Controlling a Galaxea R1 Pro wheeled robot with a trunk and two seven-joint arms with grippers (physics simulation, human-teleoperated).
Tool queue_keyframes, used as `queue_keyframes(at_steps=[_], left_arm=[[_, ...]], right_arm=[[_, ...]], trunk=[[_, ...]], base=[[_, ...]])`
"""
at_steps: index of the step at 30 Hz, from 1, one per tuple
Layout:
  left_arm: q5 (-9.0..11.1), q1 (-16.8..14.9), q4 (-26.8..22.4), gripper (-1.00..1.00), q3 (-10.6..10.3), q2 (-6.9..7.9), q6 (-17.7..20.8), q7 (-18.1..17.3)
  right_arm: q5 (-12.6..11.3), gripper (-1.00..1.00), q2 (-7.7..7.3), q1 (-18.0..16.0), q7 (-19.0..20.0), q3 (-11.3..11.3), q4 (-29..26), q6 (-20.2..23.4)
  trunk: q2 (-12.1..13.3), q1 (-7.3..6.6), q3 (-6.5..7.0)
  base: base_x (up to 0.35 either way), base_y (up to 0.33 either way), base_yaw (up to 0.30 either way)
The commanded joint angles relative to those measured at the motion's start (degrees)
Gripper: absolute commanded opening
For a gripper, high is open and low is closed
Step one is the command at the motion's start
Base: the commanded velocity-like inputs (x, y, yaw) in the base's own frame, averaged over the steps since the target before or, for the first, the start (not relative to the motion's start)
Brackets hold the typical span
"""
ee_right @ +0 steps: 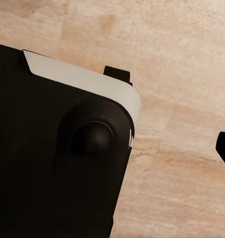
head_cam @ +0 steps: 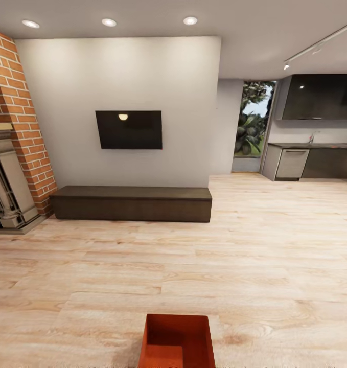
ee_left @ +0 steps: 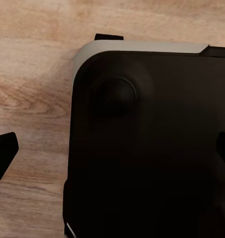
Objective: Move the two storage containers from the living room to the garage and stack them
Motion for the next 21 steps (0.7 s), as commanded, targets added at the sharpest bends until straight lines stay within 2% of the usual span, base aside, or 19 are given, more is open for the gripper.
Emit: queue_keyframes(at_steps=[1,21], left_arm=[[0.6,0.0,0.0,1.0,0.0,-0.01,-0.1,0.0],[0.6,0.0,0.0,1.0,0.0,-0.01,-0.1,0.0]], right_arm=[[-0.6,1.0,-0.02,-0.1,0.3,0.4,0.1,-0.2],[-0.6,1.0,-0.03,0.0,0.3,0.4,0.1,-0.2]], trunk=[[0.0,0.0,-0.15],[0.0,0.0,-1.96]], base=[[0.0,0.0,0.0],[0.0,0.0,0.0]])
